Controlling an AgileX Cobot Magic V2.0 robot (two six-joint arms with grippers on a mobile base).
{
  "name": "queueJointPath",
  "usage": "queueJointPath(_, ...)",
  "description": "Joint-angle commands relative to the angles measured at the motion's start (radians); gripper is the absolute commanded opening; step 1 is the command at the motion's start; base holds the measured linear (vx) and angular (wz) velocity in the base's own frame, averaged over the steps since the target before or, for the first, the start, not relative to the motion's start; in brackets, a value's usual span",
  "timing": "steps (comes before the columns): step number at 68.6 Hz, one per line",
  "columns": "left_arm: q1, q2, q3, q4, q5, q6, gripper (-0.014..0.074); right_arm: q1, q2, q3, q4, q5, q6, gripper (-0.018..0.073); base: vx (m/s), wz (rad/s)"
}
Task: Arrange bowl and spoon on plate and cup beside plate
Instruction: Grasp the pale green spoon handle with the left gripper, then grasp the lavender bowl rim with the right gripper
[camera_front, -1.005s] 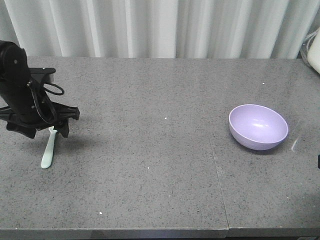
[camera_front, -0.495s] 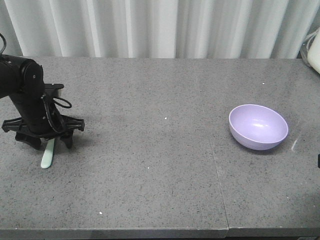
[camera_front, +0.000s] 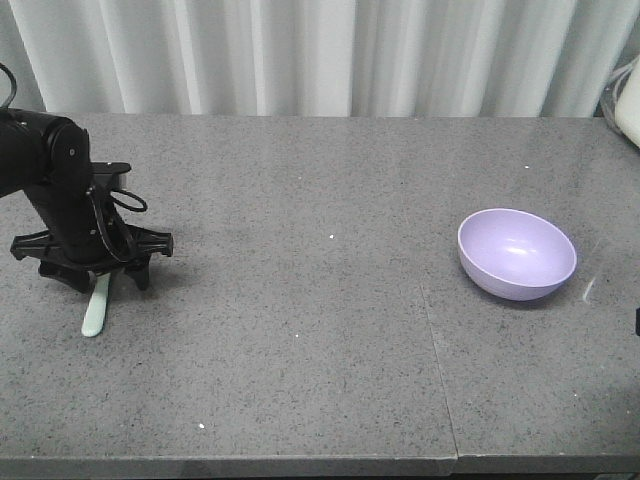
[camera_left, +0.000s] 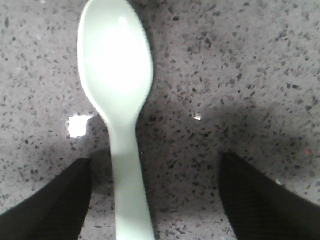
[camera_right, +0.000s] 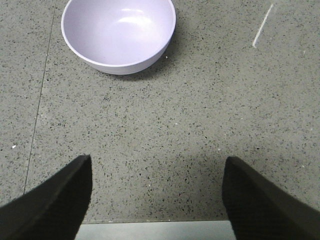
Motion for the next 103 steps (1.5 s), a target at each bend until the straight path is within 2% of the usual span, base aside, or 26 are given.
queueJointPath(1,-0.004,-0.025,-0.013,0.014,-0.013,-0.01,0.0452,-0.003,-0.001,-0.033,-0.006,-0.055,-0.007,0.0536,0.0,0.0)
queueJointPath(13,-0.004,-0.025,-0.013,0.017,-0.012,-0.03,0.0315,-0.003,-0.001,-0.033,-0.006,-0.055,-0.007,0.0536,0.0,0.0)
queueJointPath(33,-0.004,-0.025,-0.013,0.078,-0.003,-0.069,-0.0007,-0.003,-0.001,-0.033,-0.006,-0.055,-0.007,0.0536,0.0,0.0)
queueJointPath(56,-0.007,-0.108,-0.013,0.086,0.008,-0.058,-0.0008,-0.003,-0.001,-0.033,-0.006,-0.055,-0.007,0.0536,0.0,0.0)
queueJointPath(103,-0.007,-0.728,-0.013,0.086,0.168,-0.032,-0.0008,-0.003,-0.001,-0.033,-0.006,-0.056,-0.007,0.0536,0.0,0.0)
